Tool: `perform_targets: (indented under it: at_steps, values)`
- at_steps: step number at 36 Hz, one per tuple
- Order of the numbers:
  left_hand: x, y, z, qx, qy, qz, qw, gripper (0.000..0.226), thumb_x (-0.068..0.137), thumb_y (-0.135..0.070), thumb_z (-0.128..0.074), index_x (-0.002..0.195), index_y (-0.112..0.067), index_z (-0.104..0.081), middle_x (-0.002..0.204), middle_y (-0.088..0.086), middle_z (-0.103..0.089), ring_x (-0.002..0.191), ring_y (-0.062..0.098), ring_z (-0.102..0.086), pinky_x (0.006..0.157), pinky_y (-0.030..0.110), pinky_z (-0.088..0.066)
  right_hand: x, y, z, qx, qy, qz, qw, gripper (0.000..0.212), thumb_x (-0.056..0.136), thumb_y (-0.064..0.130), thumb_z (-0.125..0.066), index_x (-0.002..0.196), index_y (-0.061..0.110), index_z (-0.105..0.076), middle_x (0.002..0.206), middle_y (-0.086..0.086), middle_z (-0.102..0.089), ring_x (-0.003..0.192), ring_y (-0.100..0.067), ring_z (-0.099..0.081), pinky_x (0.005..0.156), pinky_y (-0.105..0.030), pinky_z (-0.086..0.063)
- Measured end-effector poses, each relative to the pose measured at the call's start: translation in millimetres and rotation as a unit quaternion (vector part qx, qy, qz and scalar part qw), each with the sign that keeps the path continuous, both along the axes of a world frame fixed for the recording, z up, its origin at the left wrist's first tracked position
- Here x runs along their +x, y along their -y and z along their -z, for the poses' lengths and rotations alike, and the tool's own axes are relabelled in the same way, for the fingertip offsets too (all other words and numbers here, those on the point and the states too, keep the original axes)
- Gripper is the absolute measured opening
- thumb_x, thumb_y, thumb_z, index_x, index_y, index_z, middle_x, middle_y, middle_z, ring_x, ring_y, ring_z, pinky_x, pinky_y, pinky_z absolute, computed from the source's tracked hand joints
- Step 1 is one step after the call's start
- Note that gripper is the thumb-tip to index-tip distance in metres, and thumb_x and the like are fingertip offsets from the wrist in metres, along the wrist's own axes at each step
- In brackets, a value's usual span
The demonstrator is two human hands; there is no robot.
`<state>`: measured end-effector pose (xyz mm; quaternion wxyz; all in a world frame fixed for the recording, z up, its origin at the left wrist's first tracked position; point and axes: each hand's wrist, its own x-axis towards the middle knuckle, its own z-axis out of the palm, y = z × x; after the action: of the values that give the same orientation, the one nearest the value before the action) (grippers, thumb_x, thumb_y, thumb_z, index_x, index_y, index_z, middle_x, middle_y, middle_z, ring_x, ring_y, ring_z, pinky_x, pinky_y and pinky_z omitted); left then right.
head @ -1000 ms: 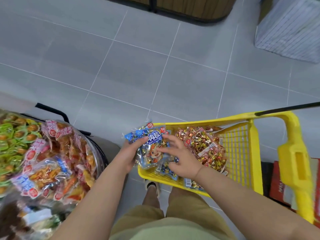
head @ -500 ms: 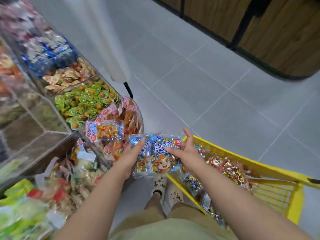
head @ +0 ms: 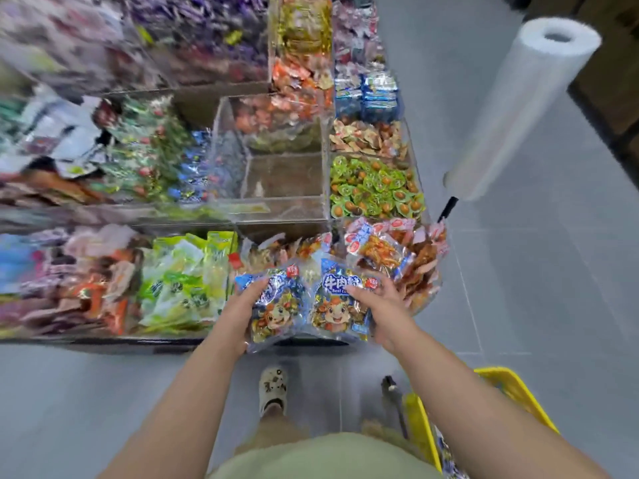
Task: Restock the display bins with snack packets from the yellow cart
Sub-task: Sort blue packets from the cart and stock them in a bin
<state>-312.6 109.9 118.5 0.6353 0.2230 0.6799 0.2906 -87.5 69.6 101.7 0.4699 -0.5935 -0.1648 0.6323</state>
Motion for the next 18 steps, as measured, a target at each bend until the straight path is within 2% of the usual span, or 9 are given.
perform_targets:
  at_steps: [3, 6, 7, 9, 11, 13, 15, 18]
  values:
    - [-30, -18, -5, 0.024, 0.0, -0.013, 1.0, 0.06, 0.078, -0.045, -0.072, 0.127, -0.015, -0.056, 0.117, 0.016, -0.067, 0.103, 0.034, -0.065, 0.089, 0.05, -0.053, -22, -24, -1, -0.001, 0.004, -0.018, 1.0, 0.041, 0.071, 0.014, -0.08, 0.101, 0.028, -0.057, 0.115, -0.013, -0.059, 0.105, -0.028, -0.057, 0.091, -0.041, -0.045]
    - [-61, -45, -8, 0.038, 0.008, -0.016, 0.999, 0.055, 0.07, -0.043, -0.076, 0.115, -0.016, -0.058, 0.107, 0.014, -0.07, 0.095, 0.033, -0.068, 0.091, 0.057, -0.051, -46, -49, -4, -0.002, 0.01, -0.02, 1.0, 0.051, 0.069, 0.012, -0.08, 0.114, 0.02, -0.056, 0.114, -0.021, -0.062, 0.101, -0.032, -0.063, 0.091, -0.05, -0.05]
    - [-72, -56, -8, 0.042, 0.002, -0.009, 0.999, 0.056, 0.07, -0.043, -0.077, 0.114, -0.017, -0.056, 0.109, 0.014, -0.07, 0.098, 0.032, -0.067, 0.092, 0.057, -0.05, -54, -58, -5, -0.001, 0.016, -0.021, 1.0, 0.052, 0.069, 0.012, -0.08, 0.114, 0.021, -0.055, 0.115, -0.022, -0.061, 0.103, -0.034, -0.062, 0.092, -0.051, -0.049]
    - [-95, -79, -8, 0.057, -0.009, 0.014, 0.998, 0.066, 0.066, -0.042, -0.079, 0.119, -0.014, -0.051, 0.12, 0.015, -0.064, 0.109, 0.035, -0.062, 0.097, 0.057, -0.047, -73, -77, -7, 0.003, 0.02, -0.022, 1.0, 0.052, 0.07, 0.012, -0.08, 0.114, 0.022, -0.054, 0.117, -0.023, -0.06, 0.106, -0.035, -0.061, 0.094, -0.053, -0.048]
    - [-119, -105, -10, 0.085, -0.017, 0.047, 0.995, 0.082, 0.061, -0.037, -0.082, 0.129, -0.01, -0.044, 0.129, 0.015, -0.056, 0.112, 0.035, -0.06, 0.098, 0.055, -0.046, -92, -96, -8, 0.004, 0.025, -0.011, 1.0, 0.055, 0.069, 0.012, -0.08, 0.117, 0.023, -0.054, 0.119, -0.023, -0.058, 0.107, -0.035, -0.06, 0.096, -0.054, -0.046]
    - [-143, -130, -14, 0.107, -0.044, 0.082, 0.99, 0.096, 0.068, -0.033, -0.081, 0.144, -0.007, -0.03, 0.136, 0.011, -0.046, 0.108, 0.023, -0.058, 0.098, 0.044, -0.045, -113, -114, -10, 0.002, 0.036, 0.006, 0.999, 0.056, 0.07, 0.013, -0.08, 0.118, 0.024, -0.053, 0.121, -0.022, -0.057, 0.107, -0.033, -0.061, 0.096, -0.053, -0.046]
    - [-167, -156, -21, 0.133, -0.064, 0.105, 0.983, 0.096, 0.072, -0.034, -0.08, 0.148, -0.007, -0.026, 0.132, 0.006, -0.043, 0.092, 0.007, -0.054, 0.086, 0.031, -0.042, -136, -131, -14, 0.006, 0.032, 0.026, 0.999, 0.062, 0.07, 0.011, -0.079, 0.124, 0.021, -0.05, 0.125, -0.022, -0.055, 0.107, -0.034, -0.06, 0.093, -0.053, -0.048]
    - [-200, -195, -36, 0.162, -0.067, 0.125, 0.976, 0.082, 0.069, -0.037, -0.08, 0.136, -0.009, -0.041, 0.119, 0.001, -0.04, 0.07, 0.001, -0.05, 0.067, 0.027, -0.042, -165, -157, -19, 0.017, 0.043, 0.047, 0.998, 0.094, 0.059, 0.016, -0.084, 0.139, 0.015, -0.036, 0.134, -0.019, -0.05, 0.116, -0.033, -0.055, 0.098, -0.055, -0.044]
